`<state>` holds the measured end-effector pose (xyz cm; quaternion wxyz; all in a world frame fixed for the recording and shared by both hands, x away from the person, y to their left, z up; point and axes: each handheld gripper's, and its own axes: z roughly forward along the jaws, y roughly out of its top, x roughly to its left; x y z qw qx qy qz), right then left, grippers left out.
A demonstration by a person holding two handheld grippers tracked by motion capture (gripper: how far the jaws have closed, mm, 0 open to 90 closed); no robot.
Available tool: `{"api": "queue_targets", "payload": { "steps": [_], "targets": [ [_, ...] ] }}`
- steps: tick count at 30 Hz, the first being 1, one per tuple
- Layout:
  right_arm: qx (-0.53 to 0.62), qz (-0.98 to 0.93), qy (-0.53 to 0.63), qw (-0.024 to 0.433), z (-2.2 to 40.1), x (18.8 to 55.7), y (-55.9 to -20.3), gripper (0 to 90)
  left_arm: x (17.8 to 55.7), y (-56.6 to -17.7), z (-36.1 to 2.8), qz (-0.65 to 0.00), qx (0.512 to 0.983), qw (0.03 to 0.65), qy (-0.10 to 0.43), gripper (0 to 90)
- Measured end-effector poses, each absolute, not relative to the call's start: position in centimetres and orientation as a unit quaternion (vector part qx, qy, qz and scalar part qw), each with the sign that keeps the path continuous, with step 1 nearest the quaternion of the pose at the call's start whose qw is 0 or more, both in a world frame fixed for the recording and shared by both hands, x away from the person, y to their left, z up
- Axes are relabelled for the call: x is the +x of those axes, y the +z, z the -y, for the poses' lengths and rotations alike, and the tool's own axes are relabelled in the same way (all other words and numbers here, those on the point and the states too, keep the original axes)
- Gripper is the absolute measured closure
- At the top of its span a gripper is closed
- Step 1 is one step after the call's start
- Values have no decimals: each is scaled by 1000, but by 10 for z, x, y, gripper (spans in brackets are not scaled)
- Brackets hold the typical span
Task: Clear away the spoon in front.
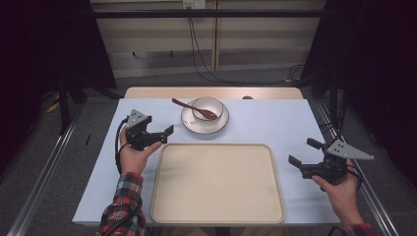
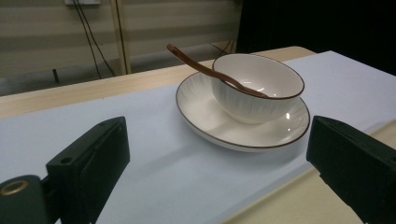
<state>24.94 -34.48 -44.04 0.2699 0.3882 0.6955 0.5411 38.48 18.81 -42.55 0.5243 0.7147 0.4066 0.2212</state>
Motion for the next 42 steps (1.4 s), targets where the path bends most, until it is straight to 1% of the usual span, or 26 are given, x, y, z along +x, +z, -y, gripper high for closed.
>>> {"api": "queue_targets", "payload": {
  "steps": [7,15,20,26,32,33,42],
  "targets": [
    [386,-697,538,275,346,249,-440,12,397,-431,-180,-416,713,525,209,59],
    [385,-695,541,276,347,249,-440,16,410,-435,-164,-426,707,521,218,59],
    [383,-697,542,273,346,249,-440,16,416,-438,-158,-436,703,521,211,62],
    [382,-694,544,276,347,249,-440,18,426,-439,-147,-441,699,525,203,85],
    [382,-694,543,278,348,250,-439,19,432,-439,-141,-447,700,517,205,104],
    [382,-695,542,277,348,250,-439,19,432,-438,-138,-445,702,513,212,107],
    [382,-696,542,274,350,249,-439,20,438,-440,-132,-457,696,513,207,123]
  ]
}}
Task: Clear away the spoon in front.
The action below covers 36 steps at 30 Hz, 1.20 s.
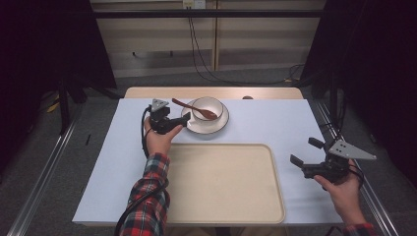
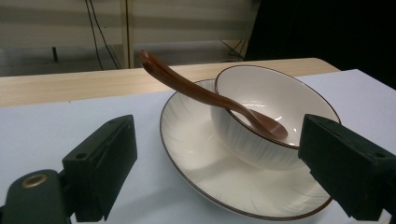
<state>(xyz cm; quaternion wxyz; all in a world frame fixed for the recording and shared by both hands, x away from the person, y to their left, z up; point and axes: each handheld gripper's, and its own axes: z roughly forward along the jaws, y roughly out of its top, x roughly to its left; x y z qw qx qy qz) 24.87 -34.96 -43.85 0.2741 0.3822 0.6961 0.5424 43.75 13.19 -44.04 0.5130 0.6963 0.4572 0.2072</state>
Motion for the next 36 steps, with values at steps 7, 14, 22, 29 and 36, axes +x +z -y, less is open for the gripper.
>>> {"api": "queue_targets", "payload": {
  "steps": [7,14,22,29,36],
  "targets": [
    [387,-694,542,274,351,248,-438,28,443,-440,-130,-464,692,514,203,137],
    [386,-690,547,276,353,248,-437,29,448,-443,-125,-472,691,508,205,155],
    [384,-688,550,277,356,248,-436,33,454,-445,-123,-474,688,512,202,207],
    [385,-687,551,275,356,248,-436,34,458,-449,-119,-485,680,516,189,292],
    [384,-689,550,276,356,248,-436,39,461,-450,-119,-499,669,518,186,397]
  ]
}}
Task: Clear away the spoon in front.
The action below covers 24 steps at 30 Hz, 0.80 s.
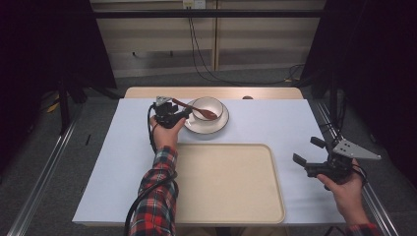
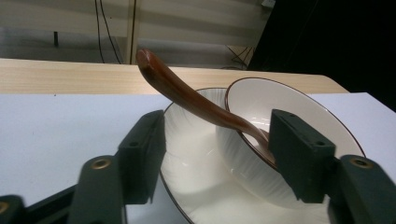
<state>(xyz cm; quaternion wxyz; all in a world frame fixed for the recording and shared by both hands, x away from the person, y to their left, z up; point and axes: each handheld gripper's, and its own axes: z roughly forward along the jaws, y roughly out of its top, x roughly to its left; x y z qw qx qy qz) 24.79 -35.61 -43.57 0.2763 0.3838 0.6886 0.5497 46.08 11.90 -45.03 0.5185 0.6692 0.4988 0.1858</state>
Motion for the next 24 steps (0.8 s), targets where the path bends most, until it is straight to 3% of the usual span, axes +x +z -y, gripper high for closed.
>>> {"api": "queue_targets", "payload": {
  "steps": [16,20,24],
  "targets": [
    [387,-688,549,276,359,248,-435,41,464,-452,-107,-509,649,534,186,598],
    [389,-685,551,276,360,247,-434,42,465,-451,-104,-512,644,538,182,692],
    [388,-683,552,279,361,248,-434,42,465,-450,-103,-509,640,547,178,712]
  ]
}}
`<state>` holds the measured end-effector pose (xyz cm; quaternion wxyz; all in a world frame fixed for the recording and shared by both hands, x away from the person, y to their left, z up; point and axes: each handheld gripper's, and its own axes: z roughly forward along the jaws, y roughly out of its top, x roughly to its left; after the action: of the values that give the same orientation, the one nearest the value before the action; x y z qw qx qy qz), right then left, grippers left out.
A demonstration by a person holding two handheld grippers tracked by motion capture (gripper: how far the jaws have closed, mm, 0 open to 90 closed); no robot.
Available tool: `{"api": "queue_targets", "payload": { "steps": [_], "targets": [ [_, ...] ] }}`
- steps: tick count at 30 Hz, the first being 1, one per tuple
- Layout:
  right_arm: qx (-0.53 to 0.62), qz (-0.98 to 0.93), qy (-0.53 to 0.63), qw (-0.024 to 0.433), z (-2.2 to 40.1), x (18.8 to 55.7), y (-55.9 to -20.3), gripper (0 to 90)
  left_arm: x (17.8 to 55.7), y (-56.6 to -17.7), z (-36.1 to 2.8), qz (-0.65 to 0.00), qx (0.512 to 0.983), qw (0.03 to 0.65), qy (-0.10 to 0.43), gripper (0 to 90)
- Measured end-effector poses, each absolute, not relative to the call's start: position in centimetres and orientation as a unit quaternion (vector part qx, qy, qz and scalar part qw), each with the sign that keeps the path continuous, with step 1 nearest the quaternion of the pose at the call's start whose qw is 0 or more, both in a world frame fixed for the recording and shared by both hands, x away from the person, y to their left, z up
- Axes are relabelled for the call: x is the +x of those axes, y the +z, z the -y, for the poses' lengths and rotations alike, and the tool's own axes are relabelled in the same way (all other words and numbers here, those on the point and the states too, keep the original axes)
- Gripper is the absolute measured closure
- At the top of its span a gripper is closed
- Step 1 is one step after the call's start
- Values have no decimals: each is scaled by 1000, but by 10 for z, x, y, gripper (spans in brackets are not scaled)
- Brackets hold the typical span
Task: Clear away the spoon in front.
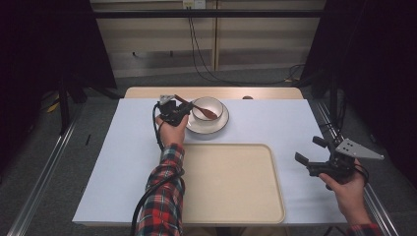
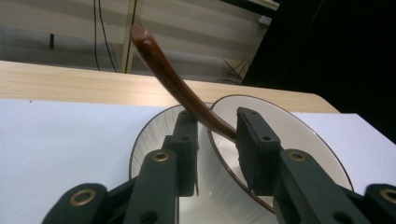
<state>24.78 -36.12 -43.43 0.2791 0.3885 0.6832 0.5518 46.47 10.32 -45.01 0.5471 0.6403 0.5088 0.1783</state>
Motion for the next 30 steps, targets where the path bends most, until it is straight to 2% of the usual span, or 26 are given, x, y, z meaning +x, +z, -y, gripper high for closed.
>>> {"api": "queue_targets", "payload": {
  "steps": [30],
  "targets": [
    [392,-681,552,279,363,247,-434,44,459,-442,-85,-485,633,579,169,814]
  ]
}}
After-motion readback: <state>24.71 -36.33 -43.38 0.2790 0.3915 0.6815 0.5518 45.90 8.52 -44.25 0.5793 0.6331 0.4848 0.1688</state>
